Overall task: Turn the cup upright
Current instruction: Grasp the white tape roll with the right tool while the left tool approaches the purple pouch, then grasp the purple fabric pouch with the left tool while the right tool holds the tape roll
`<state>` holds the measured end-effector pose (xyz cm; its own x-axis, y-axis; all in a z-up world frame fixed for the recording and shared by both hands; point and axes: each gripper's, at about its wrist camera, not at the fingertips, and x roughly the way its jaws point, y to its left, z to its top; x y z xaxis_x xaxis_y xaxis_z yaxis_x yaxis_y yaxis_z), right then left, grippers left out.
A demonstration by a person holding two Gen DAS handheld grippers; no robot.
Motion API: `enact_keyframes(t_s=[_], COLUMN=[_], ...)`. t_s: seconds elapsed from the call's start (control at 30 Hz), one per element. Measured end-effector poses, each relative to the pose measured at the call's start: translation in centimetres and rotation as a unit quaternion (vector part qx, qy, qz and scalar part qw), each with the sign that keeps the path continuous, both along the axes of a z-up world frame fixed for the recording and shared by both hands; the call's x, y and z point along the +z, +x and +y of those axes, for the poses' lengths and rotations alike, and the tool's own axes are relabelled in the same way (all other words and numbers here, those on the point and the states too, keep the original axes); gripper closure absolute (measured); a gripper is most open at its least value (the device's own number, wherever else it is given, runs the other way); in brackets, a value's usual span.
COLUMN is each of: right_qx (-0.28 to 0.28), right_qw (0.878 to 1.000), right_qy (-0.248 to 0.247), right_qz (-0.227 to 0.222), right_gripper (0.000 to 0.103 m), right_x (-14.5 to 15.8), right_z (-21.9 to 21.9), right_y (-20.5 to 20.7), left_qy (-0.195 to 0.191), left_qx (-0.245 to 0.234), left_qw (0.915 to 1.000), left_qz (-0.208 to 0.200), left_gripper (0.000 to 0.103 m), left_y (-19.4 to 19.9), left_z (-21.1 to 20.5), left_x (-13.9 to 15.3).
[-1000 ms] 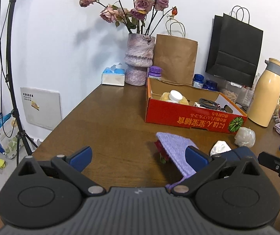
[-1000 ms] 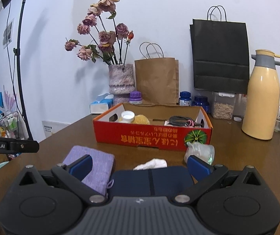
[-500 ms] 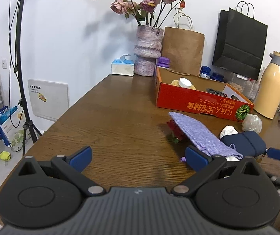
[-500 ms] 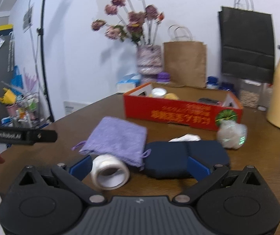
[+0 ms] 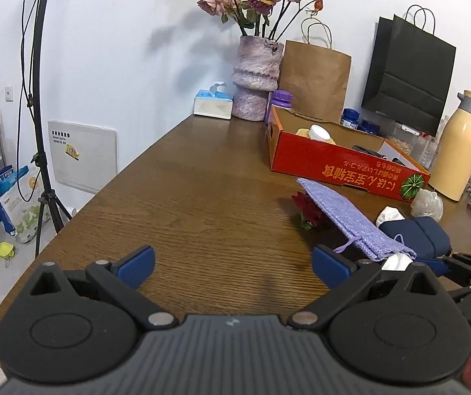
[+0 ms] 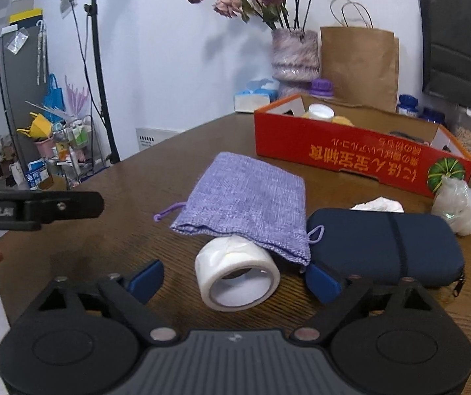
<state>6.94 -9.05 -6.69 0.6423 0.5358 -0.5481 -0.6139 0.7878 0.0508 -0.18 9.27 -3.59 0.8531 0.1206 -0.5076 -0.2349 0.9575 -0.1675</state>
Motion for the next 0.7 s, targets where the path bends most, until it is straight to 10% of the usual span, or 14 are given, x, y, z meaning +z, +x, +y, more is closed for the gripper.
enact_keyframes(t_s=[0.13, 0.7], right_qx=[-0.010, 0.002], right_qw=[1.000, 1.000], right_qy=[0.008, 0.027], right_qz=[0.018, 0.001], right_gripper=[0.051, 0.051], right_x=[-0.4, 0.2], right_z=[0.1, -2.6], right_y=[0.8, -1.8], left_qy=[-0.003, 0.000], left_qx=[-0.001, 0.000], left_qw=[1.0000, 1.0000], left_qz=[0.001, 0.000], left_gripper=[0.000, 0.000], left_y=[0.0, -0.5], left_z=[0.1, -0.8], left_x=[-0.2, 0.3])
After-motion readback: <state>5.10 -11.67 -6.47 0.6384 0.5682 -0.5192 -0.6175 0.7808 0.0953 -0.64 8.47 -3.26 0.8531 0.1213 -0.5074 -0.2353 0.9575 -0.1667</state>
